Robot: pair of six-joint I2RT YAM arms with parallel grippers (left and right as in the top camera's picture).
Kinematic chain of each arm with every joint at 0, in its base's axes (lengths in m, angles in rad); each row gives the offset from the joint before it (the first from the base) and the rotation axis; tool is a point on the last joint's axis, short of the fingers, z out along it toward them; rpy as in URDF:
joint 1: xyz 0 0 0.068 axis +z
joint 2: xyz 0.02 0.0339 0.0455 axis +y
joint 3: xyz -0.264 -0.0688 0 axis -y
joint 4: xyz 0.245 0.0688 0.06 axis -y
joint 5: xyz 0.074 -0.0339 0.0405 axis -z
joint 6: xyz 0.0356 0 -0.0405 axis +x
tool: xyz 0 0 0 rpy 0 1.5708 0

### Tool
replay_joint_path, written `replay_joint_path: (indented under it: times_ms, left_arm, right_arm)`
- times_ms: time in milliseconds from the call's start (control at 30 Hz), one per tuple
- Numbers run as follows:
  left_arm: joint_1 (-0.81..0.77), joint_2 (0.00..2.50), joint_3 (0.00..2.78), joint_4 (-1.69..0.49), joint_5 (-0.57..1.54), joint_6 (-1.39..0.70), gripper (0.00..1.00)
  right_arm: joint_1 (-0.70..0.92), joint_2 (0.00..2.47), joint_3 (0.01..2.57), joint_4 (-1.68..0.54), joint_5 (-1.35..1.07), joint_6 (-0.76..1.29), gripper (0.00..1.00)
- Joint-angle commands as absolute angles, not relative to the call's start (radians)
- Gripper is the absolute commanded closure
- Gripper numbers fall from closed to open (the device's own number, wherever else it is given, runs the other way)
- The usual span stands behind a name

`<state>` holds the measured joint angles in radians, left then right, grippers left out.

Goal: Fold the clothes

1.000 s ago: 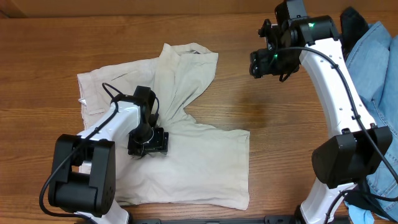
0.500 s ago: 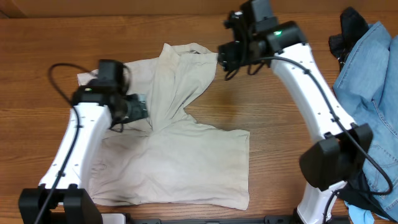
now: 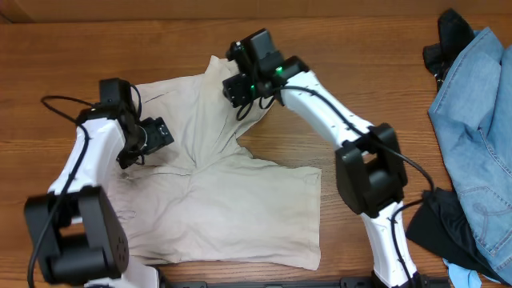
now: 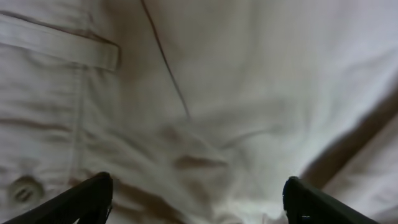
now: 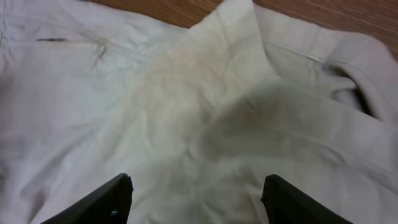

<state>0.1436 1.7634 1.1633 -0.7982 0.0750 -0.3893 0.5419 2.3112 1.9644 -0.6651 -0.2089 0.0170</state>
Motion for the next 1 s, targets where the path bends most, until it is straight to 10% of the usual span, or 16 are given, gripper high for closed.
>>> replay_joint_path:
  times_ms: [0, 967]
  left_arm:
    - [0.136, 1.830, 1.148, -0.789, 0.111, -0.374, 0.10]
    - [0.136, 1.903, 1.148, -0.721, 0.177, -0.288, 0.06]
  right_arm:
    - [0.544, 2.330, 1.983, -0.618, -0.191, 0.081, 0.31]
    - [0.551, 2.440, 1.983, -0.536, -0.131, 0.168, 0.43]
